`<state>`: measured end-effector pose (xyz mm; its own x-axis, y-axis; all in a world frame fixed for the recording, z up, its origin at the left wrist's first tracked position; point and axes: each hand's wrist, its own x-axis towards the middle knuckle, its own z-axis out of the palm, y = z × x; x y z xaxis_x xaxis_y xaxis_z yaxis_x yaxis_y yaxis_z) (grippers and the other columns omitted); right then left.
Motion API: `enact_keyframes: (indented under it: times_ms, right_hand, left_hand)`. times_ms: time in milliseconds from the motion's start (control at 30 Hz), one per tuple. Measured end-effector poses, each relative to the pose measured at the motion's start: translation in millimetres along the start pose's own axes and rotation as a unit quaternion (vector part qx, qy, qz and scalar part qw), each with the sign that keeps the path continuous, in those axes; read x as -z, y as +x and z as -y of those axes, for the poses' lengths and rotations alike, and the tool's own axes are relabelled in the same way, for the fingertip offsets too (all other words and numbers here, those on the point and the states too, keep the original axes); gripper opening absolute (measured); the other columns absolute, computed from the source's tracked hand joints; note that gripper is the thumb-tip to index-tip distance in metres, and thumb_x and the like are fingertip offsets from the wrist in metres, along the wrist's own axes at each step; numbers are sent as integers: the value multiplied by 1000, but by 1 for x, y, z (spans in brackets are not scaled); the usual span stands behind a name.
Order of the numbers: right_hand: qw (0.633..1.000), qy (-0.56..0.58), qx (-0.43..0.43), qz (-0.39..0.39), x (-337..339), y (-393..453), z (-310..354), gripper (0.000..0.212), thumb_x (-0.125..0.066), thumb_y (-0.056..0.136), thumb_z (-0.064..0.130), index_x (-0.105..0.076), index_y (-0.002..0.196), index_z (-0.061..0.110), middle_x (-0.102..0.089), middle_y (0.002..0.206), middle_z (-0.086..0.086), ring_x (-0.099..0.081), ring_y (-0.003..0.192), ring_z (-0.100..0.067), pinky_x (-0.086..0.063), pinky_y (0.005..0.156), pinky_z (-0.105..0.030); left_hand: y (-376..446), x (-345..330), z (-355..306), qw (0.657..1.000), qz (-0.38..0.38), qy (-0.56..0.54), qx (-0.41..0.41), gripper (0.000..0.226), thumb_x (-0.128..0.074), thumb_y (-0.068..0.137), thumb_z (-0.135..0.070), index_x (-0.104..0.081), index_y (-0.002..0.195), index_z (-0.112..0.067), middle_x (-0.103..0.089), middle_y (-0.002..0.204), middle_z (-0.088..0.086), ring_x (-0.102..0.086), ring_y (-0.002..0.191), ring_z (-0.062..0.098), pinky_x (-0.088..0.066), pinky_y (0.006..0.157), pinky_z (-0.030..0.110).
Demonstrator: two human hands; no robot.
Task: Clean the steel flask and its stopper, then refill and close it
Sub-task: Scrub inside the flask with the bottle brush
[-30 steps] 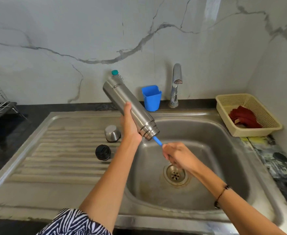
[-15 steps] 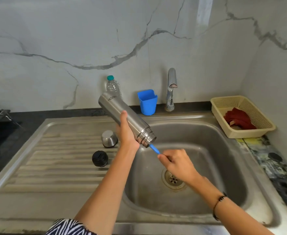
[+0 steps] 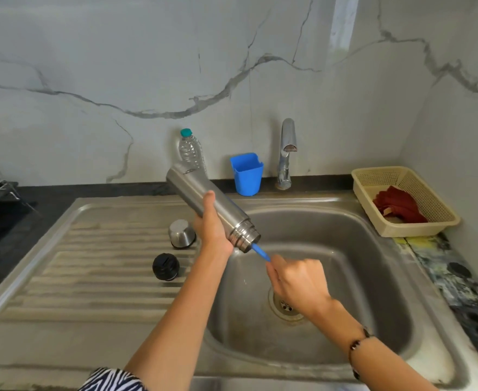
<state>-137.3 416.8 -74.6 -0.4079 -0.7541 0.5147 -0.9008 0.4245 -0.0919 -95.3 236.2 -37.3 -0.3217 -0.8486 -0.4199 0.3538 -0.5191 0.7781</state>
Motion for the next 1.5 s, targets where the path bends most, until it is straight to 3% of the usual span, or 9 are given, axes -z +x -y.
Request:
enact_keyframes:
  times_ms: [333, 500, 600, 733, 833, 967, 1133, 1300, 1500]
  right_hand:
    - [999, 18, -31, -16, -4, -3, 7, 26, -43, 77, 23, -47, 53, 14, -41, 36, 0, -39, 26, -26, -14, 36, -18]
    - [972, 144, -161, 91, -8, -5, 9, 34, -49, 89, 28, -48, 57, 15, -48, 45, -5, -51, 50, -36, -38, 44, -31]
    - [880, 374, -240, 169, 1, 6, 8, 41, -54, 91, 21, -44, 52, 15, -39, 43, -2, -40, 45, -22, -35, 46, -27]
    - [632, 633, -348, 281, 23, 18, 4, 37, -45, 95, 18, -47, 60, 7, -21, 40, 2, -15, 31, -8, -8, 42, -16]
    - [580, 659, -364, 312, 25, 13, 6, 38, -42, 96, 19, -46, 60, 8, -19, 41, 3, -13, 30, -7, -5, 45, -19]
    - [681, 583, -341, 282, 23, 13, 16, 37, -48, 92, 13, -47, 56, 7, -25, 40, 0, -18, 30, -10, -12, 39, -13]
    - [969, 143, -104, 171, 31, 8, 19, 35, -53, 90, 30, -44, 59, 17, -54, 57, -6, -54, 62, -33, -30, 53, -29]
    - [993, -7, -22, 113, 16, 5, 28, 36, -89, 41, 17, -56, 55, 14, -43, 32, -1, -41, 21, -26, -17, 39, -16]
    - [998, -5, -1, 61, 14, -1, 17, 33, -83, 58, 14, -50, 55, 13, -43, 34, -1, -40, 22, -26, -22, 32, -16]
  left_hand:
    - [-9, -1, -7, 1000, -16, 7, -5, 51, -69, 82, -41, -54, 121, -13, -65, 99, 10, -68, 78, 24, -59, 63, 35]
    - [-10, 1, -3, 1000, -6, 1, -6, 53, -70, 80, -43, -55, 120, -12, -67, 104, 13, -69, 83, 27, -60, 69, 39]
    - [-8, 0, -9, 1000, 2, -19, 1, 54, -71, 79, -45, -55, 119, -13, -67, 102, 12, -69, 83, 26, -59, 69, 39]
    - [-6, 1, -6, 999, 2, -52, 11, 61, -71, 77, -48, -54, 121, -10, -67, 104, 14, -69, 85, 28, -59, 72, 42]
    - [-4, 5, -7, 998, 10, -63, 15, 59, -72, 76, -47, -57, 119, -9, -67, 96, 13, -69, 82, 29, -58, 78, 48]
    - [-5, 11, -9, 998, -5, -62, -7, 58, -70, 79, -44, -55, 122, -9, -66, 93, 12, -68, 79, 27, -58, 78, 46]
    - [1, 23, -15, 997, -30, -76, -2, 70, -77, 65, -50, -55, 119, -11, -68, 107, 15, -70, 85, 29, -59, 74, 47]
    - [-3, 23, -11, 998, -45, -50, -11, 58, -75, 74, -45, -55, 115, -9, -67, 98, 13, -69, 81, 27, -58, 79, 48]
    - [-6, 18, -21, 998, -40, -36, -20, 57, -74, 75, -47, -57, 114, -10, -68, 101, 13, -70, 84, 28, -59, 76, 46]
